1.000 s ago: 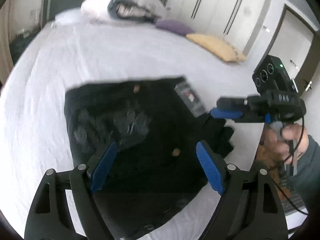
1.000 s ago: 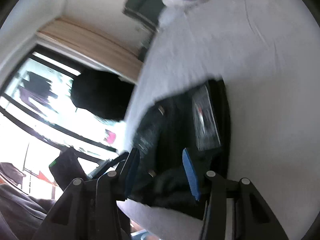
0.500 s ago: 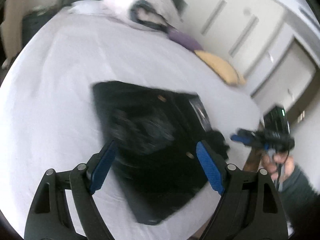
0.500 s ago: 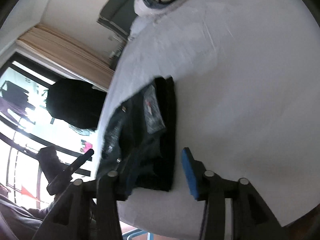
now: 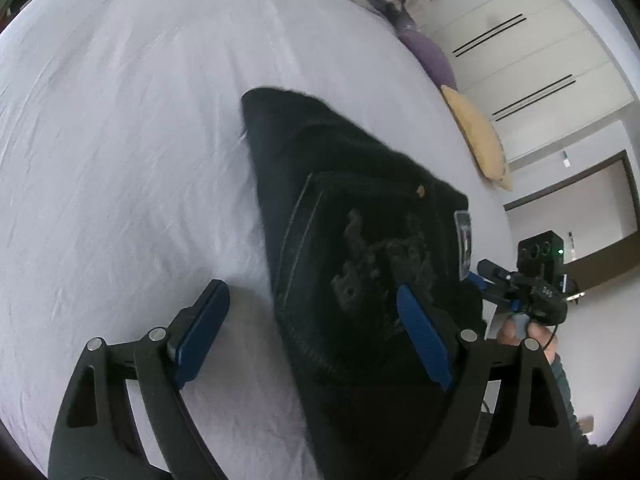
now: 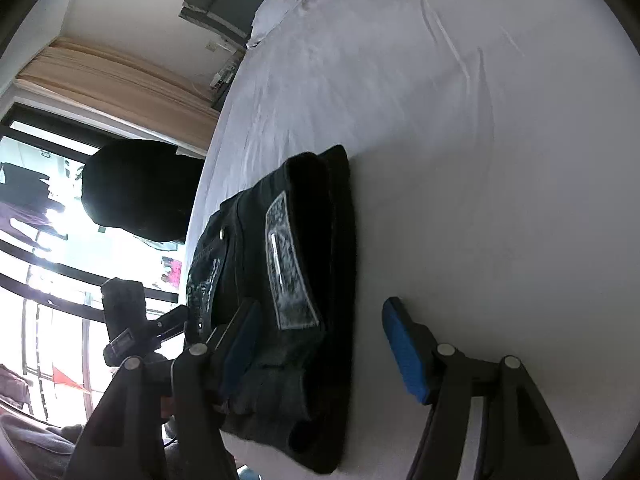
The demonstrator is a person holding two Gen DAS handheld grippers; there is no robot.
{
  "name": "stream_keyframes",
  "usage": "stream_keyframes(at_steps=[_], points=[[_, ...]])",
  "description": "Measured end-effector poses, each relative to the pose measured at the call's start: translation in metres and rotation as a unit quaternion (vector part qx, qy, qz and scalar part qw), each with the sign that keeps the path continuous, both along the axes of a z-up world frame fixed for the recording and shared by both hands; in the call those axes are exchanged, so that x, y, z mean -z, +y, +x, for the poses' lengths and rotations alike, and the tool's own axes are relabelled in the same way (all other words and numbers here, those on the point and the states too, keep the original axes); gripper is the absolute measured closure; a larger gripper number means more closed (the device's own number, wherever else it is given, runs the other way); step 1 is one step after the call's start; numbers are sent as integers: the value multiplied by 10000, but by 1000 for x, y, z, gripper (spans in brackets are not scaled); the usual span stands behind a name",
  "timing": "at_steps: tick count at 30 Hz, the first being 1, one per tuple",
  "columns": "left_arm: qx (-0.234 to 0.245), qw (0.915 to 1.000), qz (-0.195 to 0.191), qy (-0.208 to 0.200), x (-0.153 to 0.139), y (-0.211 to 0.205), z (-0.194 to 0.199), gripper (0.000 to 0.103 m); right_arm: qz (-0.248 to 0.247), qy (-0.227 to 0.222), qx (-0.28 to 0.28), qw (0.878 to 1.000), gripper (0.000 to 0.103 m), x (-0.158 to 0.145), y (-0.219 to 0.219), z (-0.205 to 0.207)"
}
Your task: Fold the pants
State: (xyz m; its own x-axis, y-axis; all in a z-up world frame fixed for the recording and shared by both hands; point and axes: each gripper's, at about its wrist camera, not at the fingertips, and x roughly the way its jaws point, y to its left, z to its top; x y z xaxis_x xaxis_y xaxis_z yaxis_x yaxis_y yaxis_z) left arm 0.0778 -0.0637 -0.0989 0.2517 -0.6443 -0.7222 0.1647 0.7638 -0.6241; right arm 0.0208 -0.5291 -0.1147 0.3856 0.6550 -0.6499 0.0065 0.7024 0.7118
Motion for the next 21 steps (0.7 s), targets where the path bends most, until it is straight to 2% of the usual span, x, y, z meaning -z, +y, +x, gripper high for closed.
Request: stream_keyframes(at_steps=[3, 5, 7, 10, 11, 12, 13, 16, 21], points=[[244, 9996, -109, 131, 4, -11, 9, 22, 70, 23, -65, 10000, 37, 4, 2, 7], [482, 9986, 9, 209, 9, -23, 12, 29, 3, 115, -158, 9998, 36, 8, 6, 10], [573, 9981, 102, 177, 7, -27, 11, 29, -37, 172, -239, 9996, 36, 9, 9, 15], [533, 9983, 32, 246, 9, -25, 14, 39, -37, 291, -307, 9991, 37, 9, 14, 24], [509, 9984, 10, 256, 9, -23, 14, 45, -79, 321, -347, 9989, 40, 10, 17, 26], [480, 9985, 22, 246, 9, -19, 13, 49, -182, 357, -410, 9984, 50, 10, 23, 30], [471, 9986, -11, 256, 9, -15, 12, 54, -281, 392, -459, 9978, 56, 10, 28, 32], [510, 9986, 26, 150, 1, -7, 6, 66, -609, 374, -471, 9963, 62, 6, 41, 33], [527, 9985, 106, -33, -8, -2, -4, 72, -1074, 39, -318, 9937, 77, -16, 53, 16]])
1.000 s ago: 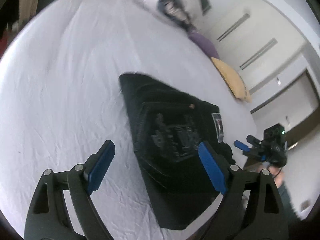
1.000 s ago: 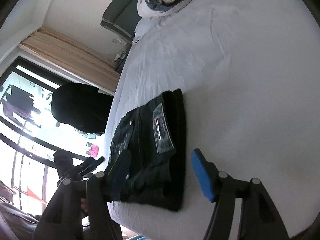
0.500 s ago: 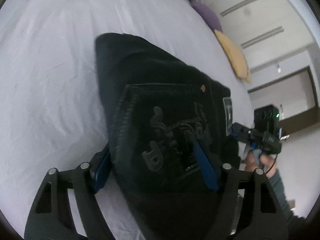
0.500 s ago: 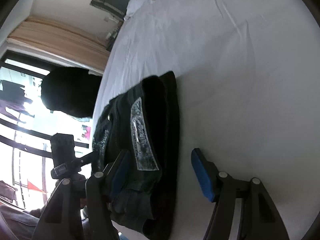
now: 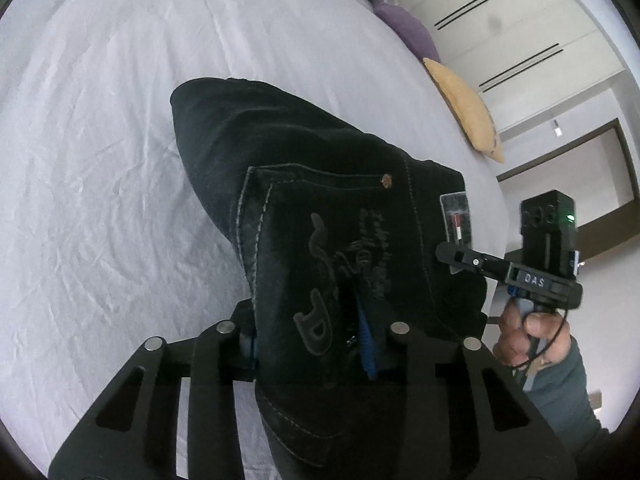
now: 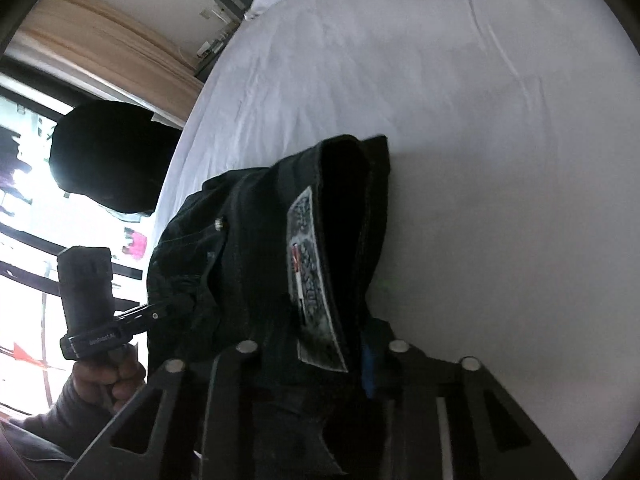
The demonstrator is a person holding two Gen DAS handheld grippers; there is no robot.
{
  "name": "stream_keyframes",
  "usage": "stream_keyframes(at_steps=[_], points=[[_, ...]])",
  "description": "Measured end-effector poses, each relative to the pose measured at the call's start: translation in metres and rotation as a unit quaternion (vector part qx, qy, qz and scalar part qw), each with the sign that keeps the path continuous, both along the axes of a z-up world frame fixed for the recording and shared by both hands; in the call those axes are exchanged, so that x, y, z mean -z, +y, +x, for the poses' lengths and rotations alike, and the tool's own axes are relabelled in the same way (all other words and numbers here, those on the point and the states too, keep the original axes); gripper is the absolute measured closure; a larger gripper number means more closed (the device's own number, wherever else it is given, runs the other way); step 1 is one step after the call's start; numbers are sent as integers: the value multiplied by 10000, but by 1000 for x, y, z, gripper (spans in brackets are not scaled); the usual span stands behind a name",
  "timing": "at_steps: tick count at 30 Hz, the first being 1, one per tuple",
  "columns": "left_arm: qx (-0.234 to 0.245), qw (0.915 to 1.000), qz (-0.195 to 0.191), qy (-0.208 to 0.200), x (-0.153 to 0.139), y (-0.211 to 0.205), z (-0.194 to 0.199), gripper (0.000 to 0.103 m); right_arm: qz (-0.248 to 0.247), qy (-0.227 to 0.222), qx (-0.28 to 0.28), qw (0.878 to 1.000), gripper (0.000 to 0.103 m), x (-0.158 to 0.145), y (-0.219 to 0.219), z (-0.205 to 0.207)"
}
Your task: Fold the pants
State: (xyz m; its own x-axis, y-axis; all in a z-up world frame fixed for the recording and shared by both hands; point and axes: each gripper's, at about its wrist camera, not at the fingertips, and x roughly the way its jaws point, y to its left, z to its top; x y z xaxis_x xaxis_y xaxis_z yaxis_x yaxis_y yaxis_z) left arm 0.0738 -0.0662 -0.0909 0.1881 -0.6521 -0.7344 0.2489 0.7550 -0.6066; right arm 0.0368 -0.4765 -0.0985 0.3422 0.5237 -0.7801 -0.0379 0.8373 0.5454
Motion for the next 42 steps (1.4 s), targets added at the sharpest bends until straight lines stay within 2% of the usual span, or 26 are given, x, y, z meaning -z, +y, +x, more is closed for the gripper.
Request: stream_keyframes(at_steps=[4, 8, 13, 21, 24, 27, 28, 29, 30, 31, 33, 35, 37, 38, 40, 42], points=[[-25, 9999, -90, -137, -12, 10, -12, 82, -468, -445, -32, 9979, 83, -30, 22, -15], [-32, 9995, -67, -315, -30, 19, -20, 84, -680, -739, -153, 9948, 84, -56, 43, -16], [-253, 9972, 16, -699, -60, 61, -4, 84, -712, -1015, -452, 9913, 85, -79, 77, 11], [-528, 9911, 408, -1155, -85, 116, 62, 84, -161, -1050, -537, 9929, 85, -73, 121, 103], [-626, 9916, 321, -1083, -74, 128, 89, 84, 33, -940, -467, 9945, 85, -60, 120, 131], [-687, 9941, 199, -819, -45, 137, 120, 83, 135, -730, -345, 9966, 85, -34, 117, 157], [-704, 9948, 200, -704, -33, 140, 129, 82, 125, -588, -302, 9977, 82, -22, 115, 164], [-766, 9951, 277, -552, -17, 143, 136, 75, 124, -442, -256, 9986, 78, -12, 114, 168], [-842, 9949, 309, -466, -5, 147, 139, 69, 88, -244, -158, 9995, 64, 3, 109, 172], [-974, 9942, 243, -390, 6, 154, 138, 58, -10, -74, -29, 10000, 60, 17, 104, 173], [-1083, 9933, -90, -380, 11, 166, 132, 58, 390, -191, 91, 9990, 54, 26, 94, 165], [-1119, 9928, 138, -413, 3, 177, 125, 53, 514, -191, 108, 9984, 49, 23, 88, 158], [-1297, 9874, 491, -768, -19, 190, 121, 52, 306, -274, 201, 9990, 47, 13, 79, 149], [-1332, 9853, 491, -951, -30, 195, 121, 52, 244, -385, 283, 9986, 47, 6, 74, 144], [-1453, 9808, 399, -1234, -52, 202, 126, 52, 448, -581, 435, 9964, 46, -5, 66, 140], [-1422, 9789, 209, -1452, -68, 199, 135, 44, 797, -764, 408, 9931, 46, -16, 67, 141]])
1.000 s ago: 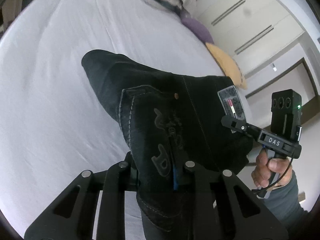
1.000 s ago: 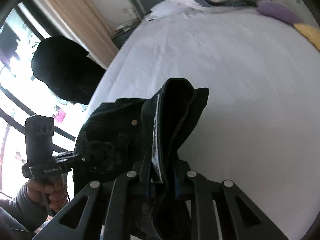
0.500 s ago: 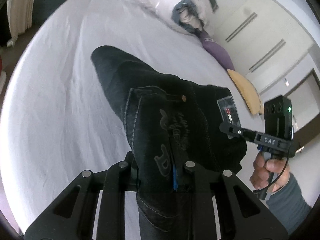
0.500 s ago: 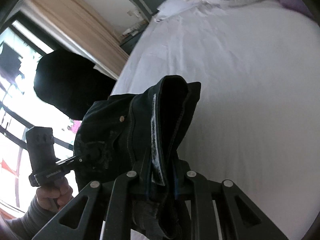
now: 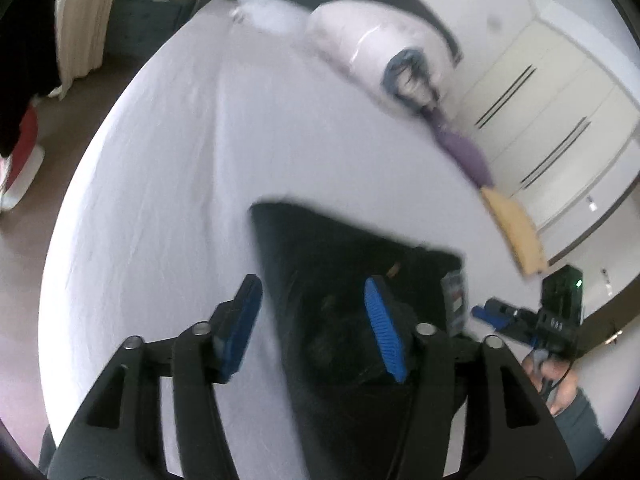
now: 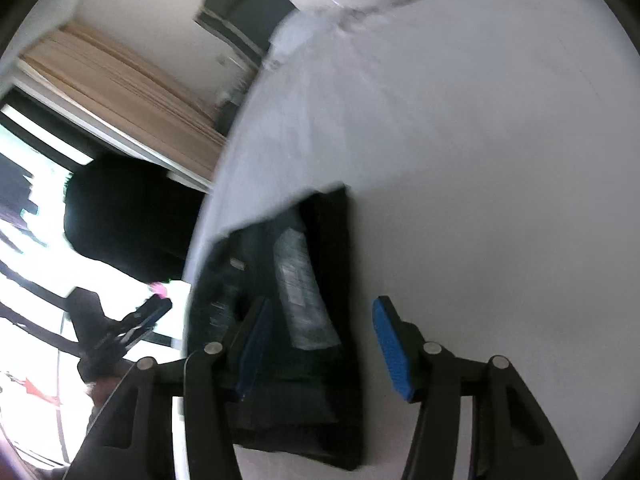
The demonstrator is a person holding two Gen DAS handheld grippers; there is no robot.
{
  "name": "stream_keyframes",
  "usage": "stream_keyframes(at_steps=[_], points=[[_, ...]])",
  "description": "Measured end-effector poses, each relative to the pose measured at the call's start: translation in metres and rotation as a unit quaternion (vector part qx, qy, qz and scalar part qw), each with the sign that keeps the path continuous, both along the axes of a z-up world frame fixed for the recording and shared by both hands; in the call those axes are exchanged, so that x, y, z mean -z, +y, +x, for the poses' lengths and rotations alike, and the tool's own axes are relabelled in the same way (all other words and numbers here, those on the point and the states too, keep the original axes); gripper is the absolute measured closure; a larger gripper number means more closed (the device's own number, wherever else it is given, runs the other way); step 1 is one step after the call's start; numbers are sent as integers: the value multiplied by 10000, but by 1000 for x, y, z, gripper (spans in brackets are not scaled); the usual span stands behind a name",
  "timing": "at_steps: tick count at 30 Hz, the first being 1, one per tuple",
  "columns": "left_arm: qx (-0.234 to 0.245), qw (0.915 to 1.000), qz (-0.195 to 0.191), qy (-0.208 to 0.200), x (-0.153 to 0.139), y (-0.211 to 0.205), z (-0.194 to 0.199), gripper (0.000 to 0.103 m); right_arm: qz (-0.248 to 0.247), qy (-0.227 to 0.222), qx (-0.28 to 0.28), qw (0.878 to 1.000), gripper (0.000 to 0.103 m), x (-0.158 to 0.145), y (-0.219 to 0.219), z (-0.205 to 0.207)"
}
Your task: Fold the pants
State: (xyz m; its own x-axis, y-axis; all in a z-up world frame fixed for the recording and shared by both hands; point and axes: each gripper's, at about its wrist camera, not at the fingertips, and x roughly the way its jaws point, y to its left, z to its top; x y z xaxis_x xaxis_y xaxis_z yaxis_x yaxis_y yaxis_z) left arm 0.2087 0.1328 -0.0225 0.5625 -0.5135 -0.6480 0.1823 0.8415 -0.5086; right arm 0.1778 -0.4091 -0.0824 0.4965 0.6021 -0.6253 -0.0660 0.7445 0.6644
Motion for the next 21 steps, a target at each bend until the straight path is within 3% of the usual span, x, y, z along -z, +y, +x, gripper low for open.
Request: stream_keyframes(at_steps=[2, 5, 8, 9, 12, 14, 15, 17, 21], points=[[106, 9999, 73, -107, -1, -16, 10, 43, 152, -163, -207, 9995, 46, -8, 14, 3], [337, 9994, -34, 111, 17, -43, 15, 43, 412, -234, -587, 9972, 46, -6, 39, 8], [295, 9991, 294, 84, 37, -52, 0, 44, 251, 147, -713, 9970, 51, 21, 54, 10], [333, 9988, 356, -37, 37, -54, -14, 44, 215, 277, -721, 9968, 54, 32, 55, 5], [331, 9974, 566, -294, 41, -61, -47, 42, 217, -26, -704, 9973, 54, 34, 52, -14], [361, 9976, 548, -200, 49, -61, -72, 22, 195, -136, -574, 9981, 49, 31, 46, -34], [408, 9977, 536, -99, 56, -63, -81, 22, 178, -139, -511, 9984, 44, 29, 44, -46], [465, 9973, 562, -13, 65, -68, -105, 22, 25, -136, -495, 9987, 44, 26, 39, -63], [331, 9955, 717, -527, 33, -77, -157, 22, -388, -95, -592, 9974, 44, 10, 38, -111]])
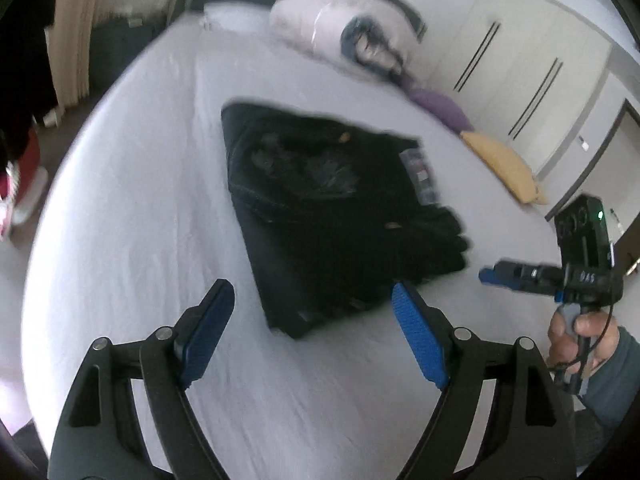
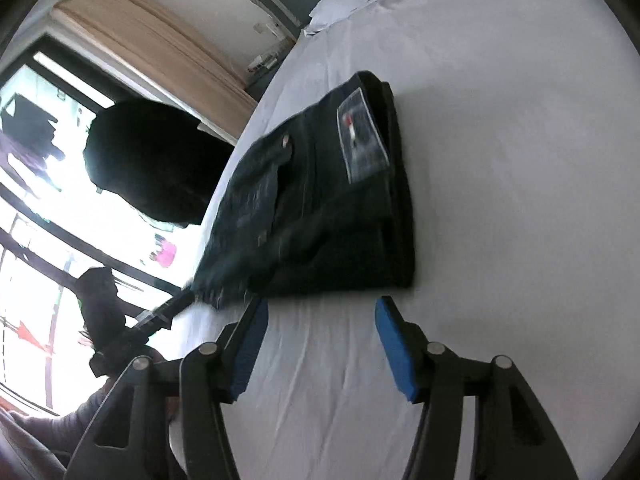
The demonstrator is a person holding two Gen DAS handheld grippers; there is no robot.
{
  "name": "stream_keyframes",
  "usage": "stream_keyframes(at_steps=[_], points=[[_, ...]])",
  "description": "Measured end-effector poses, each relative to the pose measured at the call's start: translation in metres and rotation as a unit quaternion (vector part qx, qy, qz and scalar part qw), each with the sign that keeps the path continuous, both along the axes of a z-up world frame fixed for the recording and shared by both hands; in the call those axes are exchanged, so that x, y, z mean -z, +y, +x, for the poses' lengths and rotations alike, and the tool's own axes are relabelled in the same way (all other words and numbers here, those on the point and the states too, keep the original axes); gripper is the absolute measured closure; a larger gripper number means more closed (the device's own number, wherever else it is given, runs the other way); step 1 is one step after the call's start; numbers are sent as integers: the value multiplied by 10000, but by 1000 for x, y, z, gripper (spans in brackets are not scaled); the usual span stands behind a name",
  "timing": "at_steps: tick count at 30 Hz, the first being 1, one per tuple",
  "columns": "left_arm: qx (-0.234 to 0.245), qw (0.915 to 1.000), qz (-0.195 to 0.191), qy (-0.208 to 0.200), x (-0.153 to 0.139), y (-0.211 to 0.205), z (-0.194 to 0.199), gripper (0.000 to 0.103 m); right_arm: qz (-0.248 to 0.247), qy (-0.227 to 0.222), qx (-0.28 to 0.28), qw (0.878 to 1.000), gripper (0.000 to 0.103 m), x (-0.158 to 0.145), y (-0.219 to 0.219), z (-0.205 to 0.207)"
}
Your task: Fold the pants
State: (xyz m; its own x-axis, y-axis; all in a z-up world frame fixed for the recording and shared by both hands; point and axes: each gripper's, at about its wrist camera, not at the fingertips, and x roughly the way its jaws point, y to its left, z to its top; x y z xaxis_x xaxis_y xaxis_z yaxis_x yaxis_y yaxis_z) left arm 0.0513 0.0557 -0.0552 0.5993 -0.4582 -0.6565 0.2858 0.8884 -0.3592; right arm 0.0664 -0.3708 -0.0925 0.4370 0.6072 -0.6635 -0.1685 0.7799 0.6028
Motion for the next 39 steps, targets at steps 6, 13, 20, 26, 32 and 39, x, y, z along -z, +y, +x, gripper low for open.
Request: stream_keyframes(at_steps=[6, 13, 20, 26, 32, 39], points=[[-582, 9901, 672, -1086, -77, -10, -74, 4, -130, -768, 711, 9944, 35, -50, -1, -83], [-1772, 9051, 2091, -3251, -179, -36, -164, 0, -946, -2292, 1229, 9609, 3, -143, 31, -140], [-1766, 9133, 1842, -3174, -237, -37, -202, 0, -1675, -4013, 1858, 8811, 0, -232, 50, -198], [-1812, 9475, 1699, -2013, -238, -32, -188, 0, -1810, -4047, 1855, 8769, 0, -253, 55, -218], [-1561, 9725, 1499, -858, -196, -40, -167, 0, -2068, -3291, 1837, 9029, 0, -233, 56, -208], [-1649, 9706, 1715, -363, -155, -43, -139, 0, -2302, -2747, 1913, 9138, 0, -204, 53, -188]])
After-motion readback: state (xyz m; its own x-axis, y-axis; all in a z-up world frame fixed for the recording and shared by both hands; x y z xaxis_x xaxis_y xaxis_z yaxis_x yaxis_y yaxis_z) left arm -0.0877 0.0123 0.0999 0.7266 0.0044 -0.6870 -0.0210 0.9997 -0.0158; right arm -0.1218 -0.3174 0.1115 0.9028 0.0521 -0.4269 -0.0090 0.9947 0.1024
